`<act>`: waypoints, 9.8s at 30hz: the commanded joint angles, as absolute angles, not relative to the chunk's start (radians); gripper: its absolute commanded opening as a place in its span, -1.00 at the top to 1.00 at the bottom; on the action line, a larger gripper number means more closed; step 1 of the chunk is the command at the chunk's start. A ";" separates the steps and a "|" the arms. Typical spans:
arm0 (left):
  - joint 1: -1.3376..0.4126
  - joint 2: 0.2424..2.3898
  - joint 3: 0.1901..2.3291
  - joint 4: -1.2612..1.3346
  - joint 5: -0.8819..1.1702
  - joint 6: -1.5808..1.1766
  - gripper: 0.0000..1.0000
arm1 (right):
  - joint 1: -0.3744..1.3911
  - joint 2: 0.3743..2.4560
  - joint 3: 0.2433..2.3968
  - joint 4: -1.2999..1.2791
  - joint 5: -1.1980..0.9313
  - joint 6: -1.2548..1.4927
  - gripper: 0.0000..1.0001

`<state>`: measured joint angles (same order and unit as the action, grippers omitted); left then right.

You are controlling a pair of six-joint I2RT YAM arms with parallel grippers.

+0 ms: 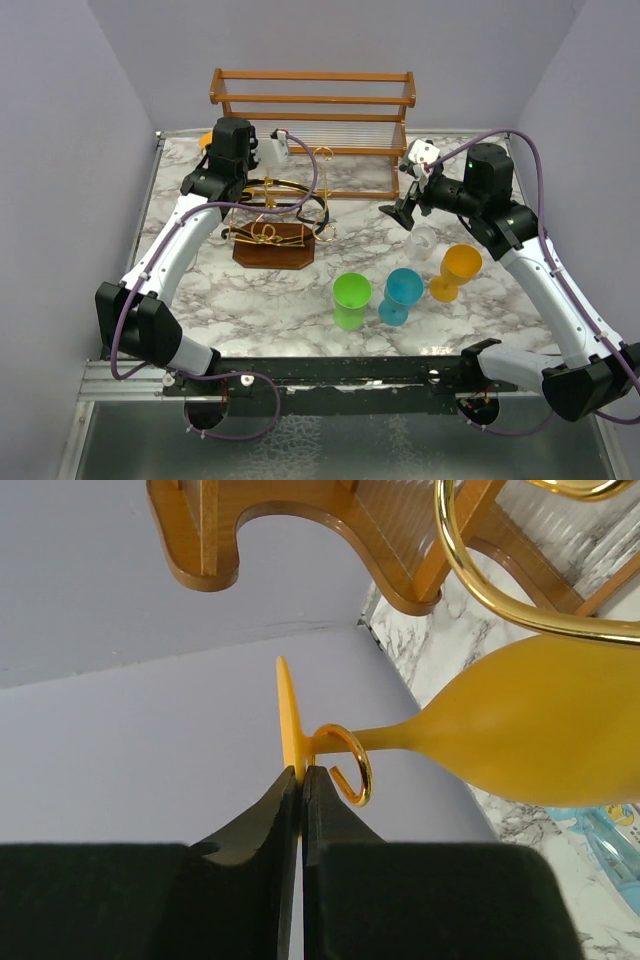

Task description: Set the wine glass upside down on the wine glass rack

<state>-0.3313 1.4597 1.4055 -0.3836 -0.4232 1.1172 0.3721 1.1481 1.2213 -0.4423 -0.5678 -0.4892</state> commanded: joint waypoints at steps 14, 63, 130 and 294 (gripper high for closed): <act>-0.346 1.432 1.394 -0.407 -0.370 1.023 0.71 | 0.374 1.143 1.207 -0.422 -0.586 -0.500 -0.99; -0.106 1.394 1.603 -0.585 0.122 0.169 -0.40 | 0.374 1.149 1.207 -0.424 -0.593 -0.501 -0.99; 0.002 1.563 1.707 -0.577 0.288 0.058 -0.43 | 0.374 1.152 1.197 -0.422 -0.583 -0.509 -0.99; -0.015 1.279 1.491 -0.220 0.774 -0.257 -0.85 | 0.022 1.335 1.746 -0.422 -0.903 -0.044 0.98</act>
